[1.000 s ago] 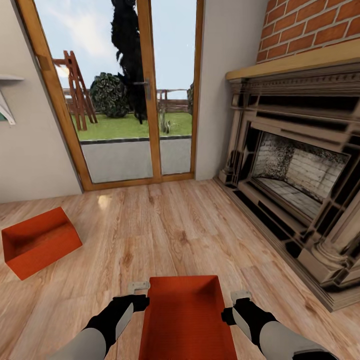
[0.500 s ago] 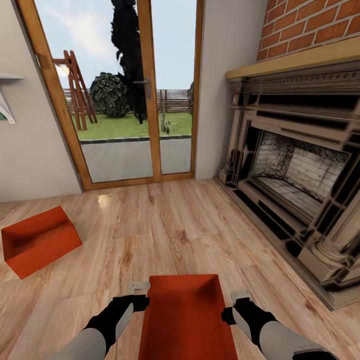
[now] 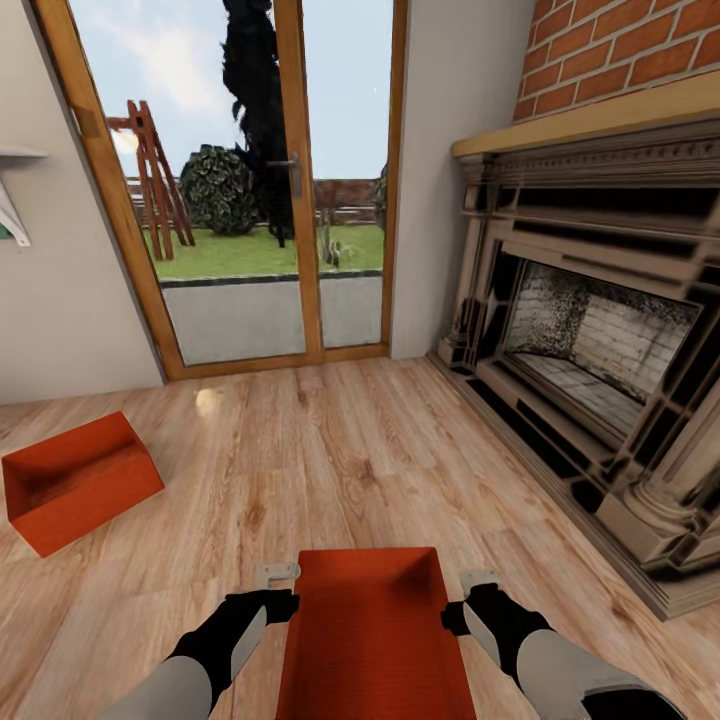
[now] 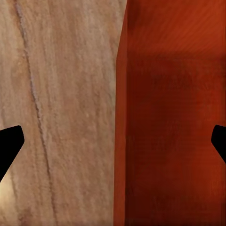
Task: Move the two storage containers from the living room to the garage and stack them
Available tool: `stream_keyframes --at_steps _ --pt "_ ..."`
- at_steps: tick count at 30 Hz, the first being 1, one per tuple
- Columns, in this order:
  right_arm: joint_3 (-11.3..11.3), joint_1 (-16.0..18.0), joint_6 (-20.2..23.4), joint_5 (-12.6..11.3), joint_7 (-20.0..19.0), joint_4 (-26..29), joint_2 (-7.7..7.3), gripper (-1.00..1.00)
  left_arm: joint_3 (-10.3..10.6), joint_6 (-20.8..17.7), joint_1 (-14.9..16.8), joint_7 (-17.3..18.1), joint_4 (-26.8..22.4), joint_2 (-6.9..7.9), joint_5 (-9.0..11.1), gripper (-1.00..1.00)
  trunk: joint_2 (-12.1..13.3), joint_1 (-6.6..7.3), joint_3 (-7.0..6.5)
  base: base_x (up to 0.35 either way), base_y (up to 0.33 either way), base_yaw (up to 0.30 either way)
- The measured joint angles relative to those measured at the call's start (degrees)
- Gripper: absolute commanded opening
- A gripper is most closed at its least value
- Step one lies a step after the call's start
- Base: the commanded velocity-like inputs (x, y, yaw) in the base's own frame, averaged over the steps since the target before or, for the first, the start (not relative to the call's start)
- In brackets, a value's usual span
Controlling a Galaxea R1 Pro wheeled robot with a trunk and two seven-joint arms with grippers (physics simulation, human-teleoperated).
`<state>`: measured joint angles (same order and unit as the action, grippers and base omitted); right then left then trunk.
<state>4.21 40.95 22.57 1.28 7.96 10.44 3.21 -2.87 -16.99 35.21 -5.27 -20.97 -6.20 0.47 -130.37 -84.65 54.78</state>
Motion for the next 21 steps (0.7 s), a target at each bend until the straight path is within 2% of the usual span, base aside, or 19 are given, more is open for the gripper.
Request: stream_keyframes --at_steps 7,18,21 --pt "0.0 0.2 0.0 0.0 0.0 0.0 0.05 1.00 0.0 0.0 0.0 0.0 0.0 -0.02 0.0 1.00 -2.8 -1.54 1.26 0.000 0.000 0.000" --pt "0.0 0.2 0.0 0.0 0.0 -0.1 0.06 1.00 0.0 0.0 0.0 0.0 0.0 -0.03 0.0 1.00 -2.8 -1.54 1.26 0.000 0.000 0.000" --pt "0.0 0.2 0.0 0.0 0.0 -0.1 0.06 1.00 0.0 0.0 0.0 0.0 0.0 -0.02 0.0 1.00 -4.0 -2.20 1.80 0.000 0.000 0.000"
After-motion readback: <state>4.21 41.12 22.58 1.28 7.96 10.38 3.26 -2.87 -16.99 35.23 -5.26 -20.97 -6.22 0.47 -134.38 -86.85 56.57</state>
